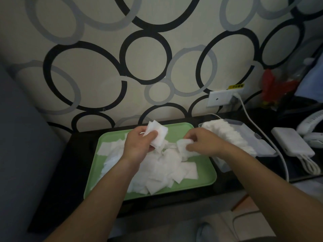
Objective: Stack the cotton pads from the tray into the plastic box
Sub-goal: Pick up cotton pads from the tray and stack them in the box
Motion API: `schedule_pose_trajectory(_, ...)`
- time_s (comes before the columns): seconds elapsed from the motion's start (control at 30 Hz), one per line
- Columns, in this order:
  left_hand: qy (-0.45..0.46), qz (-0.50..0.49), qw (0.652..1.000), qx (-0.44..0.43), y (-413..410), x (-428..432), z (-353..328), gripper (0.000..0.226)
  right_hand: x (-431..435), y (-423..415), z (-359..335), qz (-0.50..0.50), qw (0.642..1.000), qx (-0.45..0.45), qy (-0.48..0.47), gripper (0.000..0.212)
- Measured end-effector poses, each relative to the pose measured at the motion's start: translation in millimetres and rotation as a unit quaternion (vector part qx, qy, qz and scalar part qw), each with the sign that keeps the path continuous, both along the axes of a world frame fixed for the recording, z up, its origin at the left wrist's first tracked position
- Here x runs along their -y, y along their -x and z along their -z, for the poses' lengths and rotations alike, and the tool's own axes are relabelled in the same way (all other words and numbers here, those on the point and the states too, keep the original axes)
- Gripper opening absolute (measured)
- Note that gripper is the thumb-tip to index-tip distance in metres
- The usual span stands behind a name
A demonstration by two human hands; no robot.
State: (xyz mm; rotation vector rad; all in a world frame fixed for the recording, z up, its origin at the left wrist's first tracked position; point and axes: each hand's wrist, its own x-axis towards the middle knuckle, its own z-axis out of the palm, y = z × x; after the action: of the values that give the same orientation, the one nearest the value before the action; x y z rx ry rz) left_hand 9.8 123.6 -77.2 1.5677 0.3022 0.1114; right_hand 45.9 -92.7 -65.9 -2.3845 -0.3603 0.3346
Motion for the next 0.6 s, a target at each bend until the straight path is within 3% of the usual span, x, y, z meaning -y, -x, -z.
schedule_pose_trajectory(0.1,-0.003,0.003,1.000,-0.008,1,1,0,0.018,-5,3,-9,0.013,0.996,-0.007,-0.093,0.009)
schedule_pose_trajectory(0.43,-0.002,0.011,1.000,-0.018,5,3,-6,0.013,-17,8,-14,-0.039,0.940,-0.084,-0.329,0.015)
schedule_pose_trajectory(0.6,-0.013,0.057,0.998,-0.030,9,3,-8,0.023,-19,9,-21,-0.062,0.947,-0.070,-0.306,0.022)
